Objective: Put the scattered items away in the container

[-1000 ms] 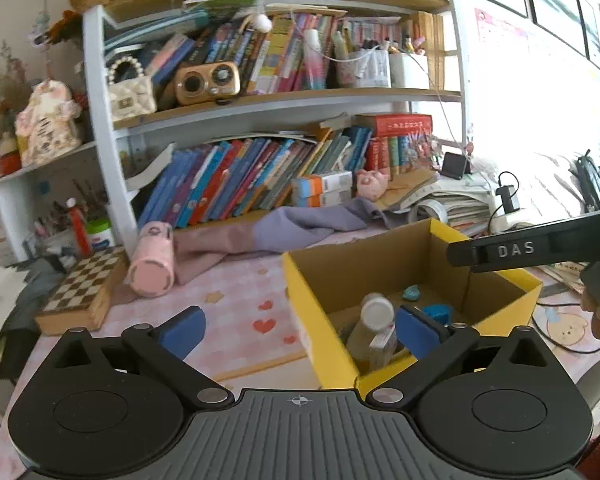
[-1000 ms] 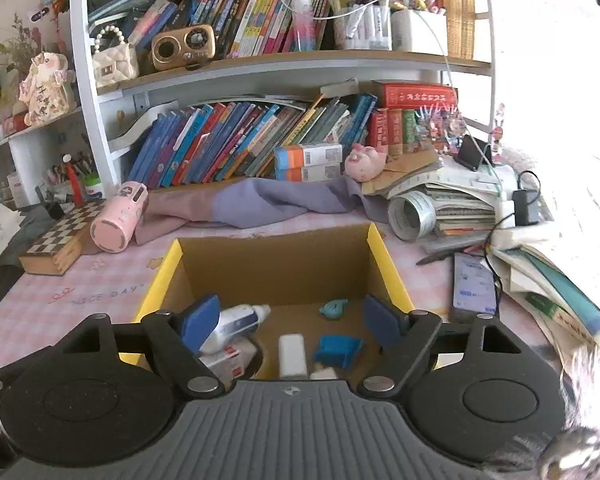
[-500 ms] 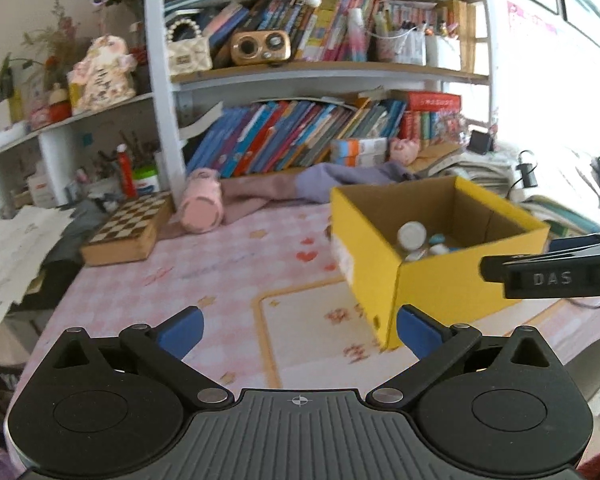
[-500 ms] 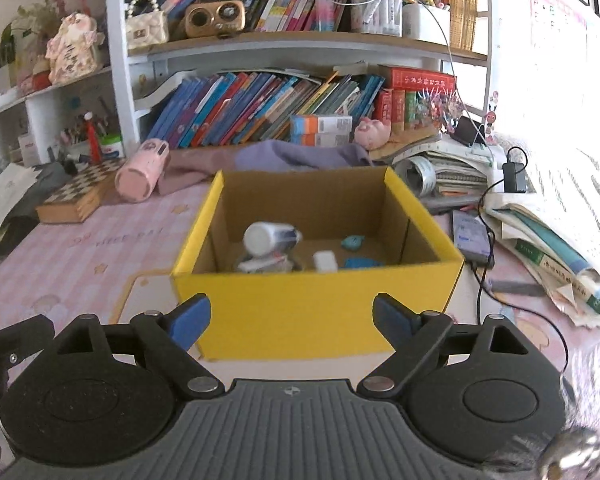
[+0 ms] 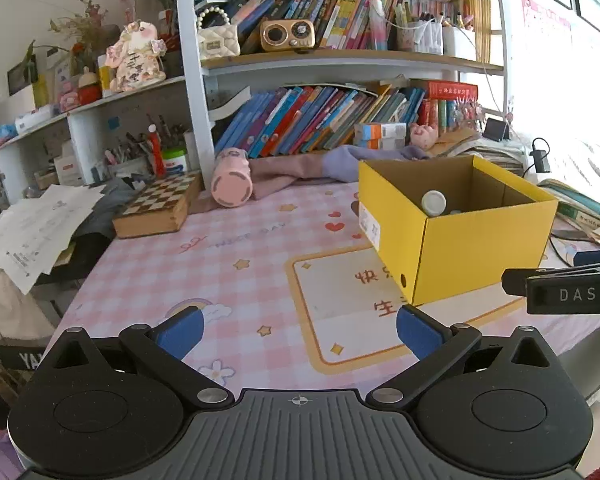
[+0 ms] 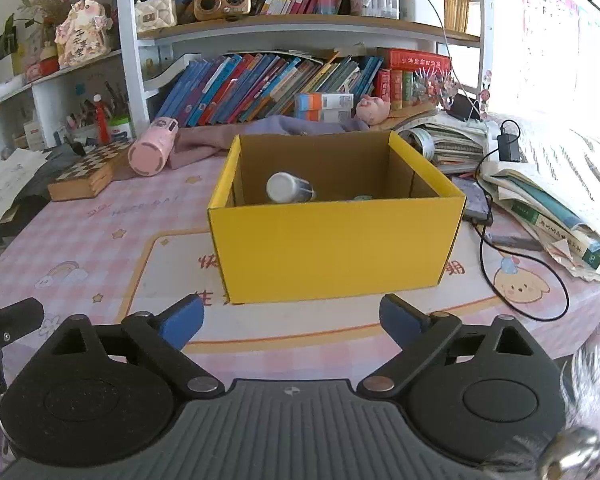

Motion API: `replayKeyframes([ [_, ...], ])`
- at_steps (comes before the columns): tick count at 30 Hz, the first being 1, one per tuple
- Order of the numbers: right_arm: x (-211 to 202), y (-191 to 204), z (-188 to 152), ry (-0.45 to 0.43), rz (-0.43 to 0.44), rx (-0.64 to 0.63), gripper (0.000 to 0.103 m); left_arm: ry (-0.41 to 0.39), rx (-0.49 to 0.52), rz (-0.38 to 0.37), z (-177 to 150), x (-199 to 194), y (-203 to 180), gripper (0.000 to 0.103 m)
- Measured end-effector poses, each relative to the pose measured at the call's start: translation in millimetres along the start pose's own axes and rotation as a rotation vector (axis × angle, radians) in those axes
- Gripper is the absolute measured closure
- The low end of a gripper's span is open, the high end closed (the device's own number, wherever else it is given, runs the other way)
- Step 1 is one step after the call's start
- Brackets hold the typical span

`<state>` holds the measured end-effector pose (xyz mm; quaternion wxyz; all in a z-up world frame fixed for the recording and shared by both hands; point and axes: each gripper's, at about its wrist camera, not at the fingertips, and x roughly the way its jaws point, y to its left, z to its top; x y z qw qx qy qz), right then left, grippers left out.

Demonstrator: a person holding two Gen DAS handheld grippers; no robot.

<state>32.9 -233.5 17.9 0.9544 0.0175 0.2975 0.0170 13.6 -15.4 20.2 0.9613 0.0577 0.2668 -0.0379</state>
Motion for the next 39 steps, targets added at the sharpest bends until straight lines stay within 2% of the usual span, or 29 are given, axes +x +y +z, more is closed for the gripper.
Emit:
replayKeyframes([
  [12, -6.6, 14.0, -8.0, 0.027, 0.03, -0.033, 0.002, 0.029, -0.01, 0.002, -7.9, -8.3, 4.5, 0.0],
  [20, -3.6, 19.3, -9.4, 0.054, 0.042, -0.051, 0.002, 0.065, -0.042, -0.004, -13.9, -6.0, 8.3, 0.0],
  [39, 7.1, 22.1, -11.5, 0.098, 0.047, -0.058, 0.002, 0.124, -0.047, -0.007, -19.0, 3.1, 9.9, 0.0],
])
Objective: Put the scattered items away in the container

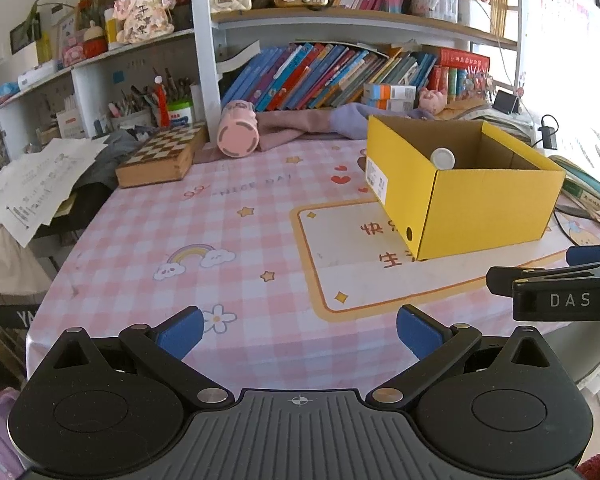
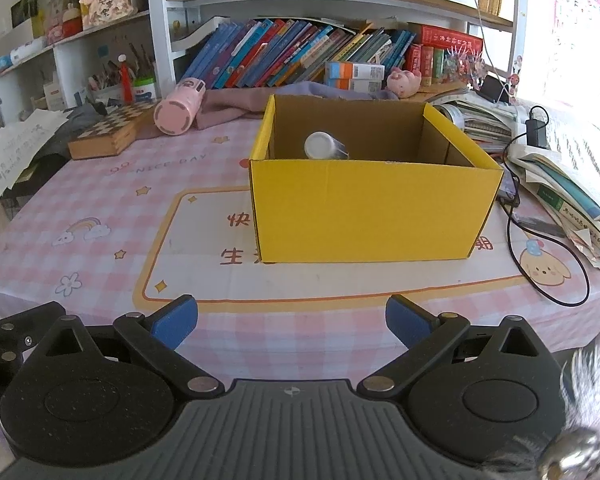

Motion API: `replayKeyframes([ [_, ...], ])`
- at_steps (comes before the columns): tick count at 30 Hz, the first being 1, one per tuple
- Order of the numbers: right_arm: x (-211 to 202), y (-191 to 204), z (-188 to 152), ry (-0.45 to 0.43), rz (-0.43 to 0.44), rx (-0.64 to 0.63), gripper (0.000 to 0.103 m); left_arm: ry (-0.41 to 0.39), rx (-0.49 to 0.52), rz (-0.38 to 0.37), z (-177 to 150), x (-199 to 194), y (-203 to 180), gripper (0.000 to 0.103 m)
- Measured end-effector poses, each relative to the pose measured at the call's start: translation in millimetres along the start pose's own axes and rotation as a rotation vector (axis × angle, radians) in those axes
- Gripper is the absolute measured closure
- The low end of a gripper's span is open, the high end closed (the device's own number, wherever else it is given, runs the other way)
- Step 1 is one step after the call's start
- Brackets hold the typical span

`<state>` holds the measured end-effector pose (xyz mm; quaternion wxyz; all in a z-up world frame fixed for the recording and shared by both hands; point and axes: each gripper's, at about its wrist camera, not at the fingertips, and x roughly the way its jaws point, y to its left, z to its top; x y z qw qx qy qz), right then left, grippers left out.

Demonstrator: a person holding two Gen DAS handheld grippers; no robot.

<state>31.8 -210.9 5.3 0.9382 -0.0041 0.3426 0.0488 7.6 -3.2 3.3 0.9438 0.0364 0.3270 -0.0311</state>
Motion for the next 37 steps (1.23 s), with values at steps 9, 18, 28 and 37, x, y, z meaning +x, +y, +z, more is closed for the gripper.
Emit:
replayKeyframes([
  [9, 3.9, 4.4, 1.6, 0.011, 0.003, -0.012, 0.001, 0.019, -0.01, -0.005, -0.1, 4.0, 3.5, 0.0],
  [18, 5.7, 6.7, 1.2, 0.016, 0.004, -0.017, 0.001, 0.027, -0.019, -0.015, -0.7, 6.6, 6.7, 0.0],
  [28, 6.4, 7.3, 1.4, 0.019, 0.004, -0.017, 0.001, 0.016, -0.032, -0.015, -2.1, 3.9, 9.3, 0.0],
  [37, 4.3, 7.9, 0.2, 0.02, 0.007, -0.024, 0.001, 0.011, -0.053, -0.008, -4.4, -0.4, 8.9, 0.0],
])
